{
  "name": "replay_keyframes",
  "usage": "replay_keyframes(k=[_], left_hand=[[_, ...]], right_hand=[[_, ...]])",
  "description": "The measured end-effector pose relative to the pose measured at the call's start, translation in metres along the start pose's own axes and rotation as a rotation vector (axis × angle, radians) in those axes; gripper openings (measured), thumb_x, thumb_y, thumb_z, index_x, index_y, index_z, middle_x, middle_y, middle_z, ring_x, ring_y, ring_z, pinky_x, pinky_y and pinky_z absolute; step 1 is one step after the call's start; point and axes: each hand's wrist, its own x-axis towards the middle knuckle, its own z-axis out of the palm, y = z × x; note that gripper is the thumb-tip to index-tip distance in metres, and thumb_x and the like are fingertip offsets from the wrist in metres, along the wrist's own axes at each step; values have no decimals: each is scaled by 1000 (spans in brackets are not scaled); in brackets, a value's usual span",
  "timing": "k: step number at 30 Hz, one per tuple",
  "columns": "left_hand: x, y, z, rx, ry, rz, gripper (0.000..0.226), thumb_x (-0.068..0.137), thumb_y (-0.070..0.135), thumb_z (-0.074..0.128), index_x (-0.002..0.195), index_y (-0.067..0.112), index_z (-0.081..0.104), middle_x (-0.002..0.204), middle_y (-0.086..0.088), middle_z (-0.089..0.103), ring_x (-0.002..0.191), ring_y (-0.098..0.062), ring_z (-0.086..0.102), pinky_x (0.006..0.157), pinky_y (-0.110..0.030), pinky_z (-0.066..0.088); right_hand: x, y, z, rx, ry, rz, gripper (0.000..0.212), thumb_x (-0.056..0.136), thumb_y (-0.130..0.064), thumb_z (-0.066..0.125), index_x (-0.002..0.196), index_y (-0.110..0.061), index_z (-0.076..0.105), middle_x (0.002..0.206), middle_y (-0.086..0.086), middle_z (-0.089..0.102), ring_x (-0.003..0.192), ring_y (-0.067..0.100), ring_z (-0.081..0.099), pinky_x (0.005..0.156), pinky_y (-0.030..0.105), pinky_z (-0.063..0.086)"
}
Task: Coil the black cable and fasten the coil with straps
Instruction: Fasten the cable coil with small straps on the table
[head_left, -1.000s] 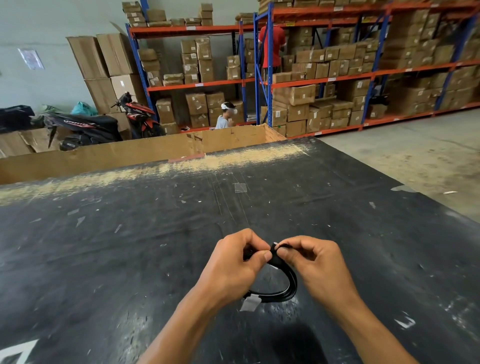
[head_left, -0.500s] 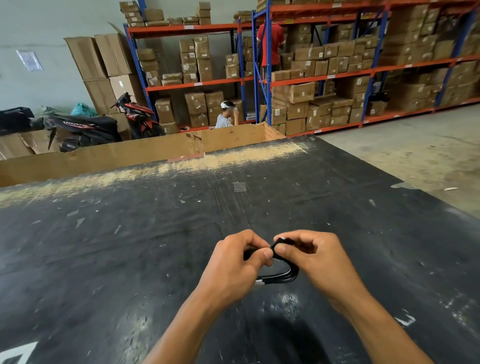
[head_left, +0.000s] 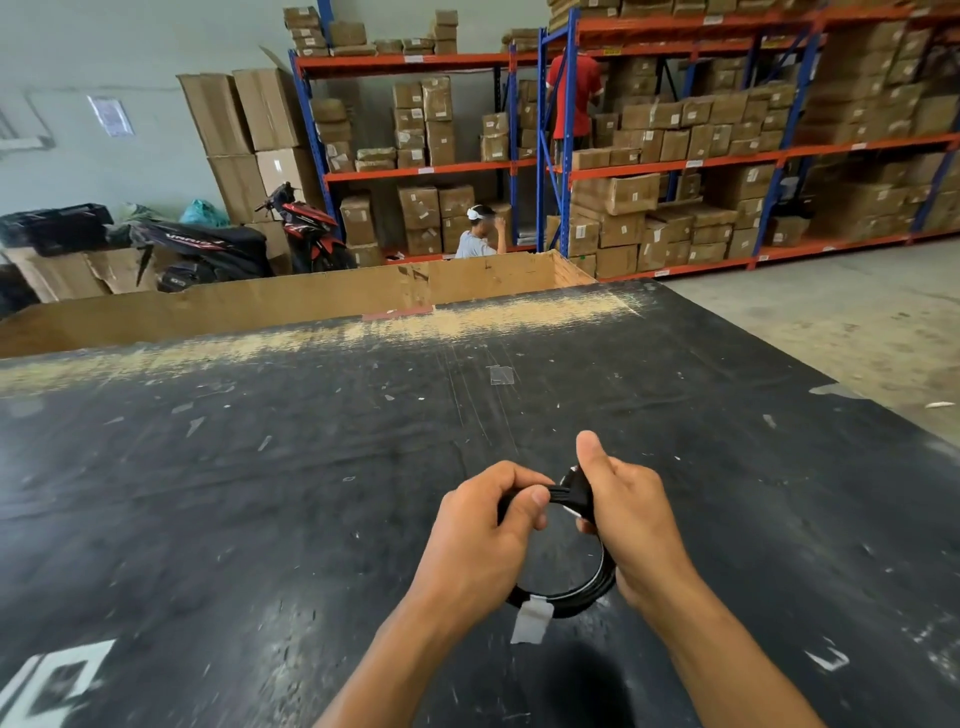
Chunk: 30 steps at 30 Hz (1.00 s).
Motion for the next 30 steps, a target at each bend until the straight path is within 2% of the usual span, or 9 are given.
replay_keyframes(k=[3, 5, 7, 9, 13, 17, 21, 26, 30], left_hand=[[4, -6, -21, -9, 160, -61, 17, 96, 21, 59, 86, 28, 71, 65, 14, 69, 46, 4, 48, 51, -12, 36], [9, -10, -40, -70, 238, -113, 16, 96, 21, 59, 87, 24, 72, 64, 10, 68, 49, -4, 46, 54, -26, 39], [13, -12, -58, -153, 273, -152, 16, 97, 21, 58, 89, 21, 72, 64, 8, 67, 52, -12, 44, 55, -34, 39], [13, -13, -71, -163, 285, -189, 12, 97, 24, 59, 94, 24, 70, 71, 9, 70, 55, -11, 50, 58, -37, 46], [3, -29, -100, -82, 299, -348, 20, 91, 33, 64, 109, 25, 67, 90, 6, 74, 81, -16, 66, 88, -48, 56], [-13, -50, -130, -40, 326, -455, 8, 87, 25, 69, 89, 31, 74, 55, 14, 66, 51, -9, 60, 82, -43, 61], [-16, -75, -156, -19, 447, -579, 14, 77, 22, 77, 74, 32, 68, 70, 7, 76, 53, -9, 72, 76, -39, 63], [-6, -109, -172, -37, 492, -711, 19, 74, 18, 82, 82, 23, 66, 76, -5, 76, 48, -13, 69, 75, -39, 63], [18, -139, -172, -48, 487, -780, 21, 73, 14, 83, 89, 15, 69, 74, -5, 74, 51, -17, 70, 77, -39, 63]], right_hand=[[-6, -5, 5, -123, -178, -44, 54, 94, -48, 52, 76, 1, 64, 63, 9, 59, 60, 11, 54, 57, 25, 47], [-12, -4, 10, -220, -285, -58, 33, 91, -42, 60, 83, -12, 72, 70, 1, 68, 63, 5, 57, 58, 22, 47], [-19, -1, 19, -226, -344, -42, 20, 90, -29, 64, 84, -12, 72, 71, -1, 68, 60, 5, 56, 54, 23, 48], [-21, 0, 32, -135, -312, -6, 19, 91, -20, 64, 82, -5, 71, 70, 2, 69, 55, 8, 56, 52, 22, 50], [-13, -11, 62, -27, -208, 29, 14, 89, -17, 68, 81, -5, 69, 69, 6, 67, 59, 12, 62, 56, 25, 56], [-6, -8, 95, -90, -213, 11, 16, 83, -15, 75, 89, -23, 61, 74, 10, 71, 62, 13, 67, 57, 27, 57], [2, 9, 135, -148, -208, 28, 14, 84, -10, 72, 95, -15, 65, 77, 8, 70, 53, 12, 66, 77, 45, 61], [25, 34, 177, -262, -167, 83, 12, 80, -9, 73, 91, -13, 68, 91, 10, 71, 49, 11, 69, 76, 44, 62], [50, 51, 199, -372, -122, 141, 11, 78, -12, 75, 86, -17, 70, 83, 0, 72, 53, 15, 72, 77, 39, 62]])
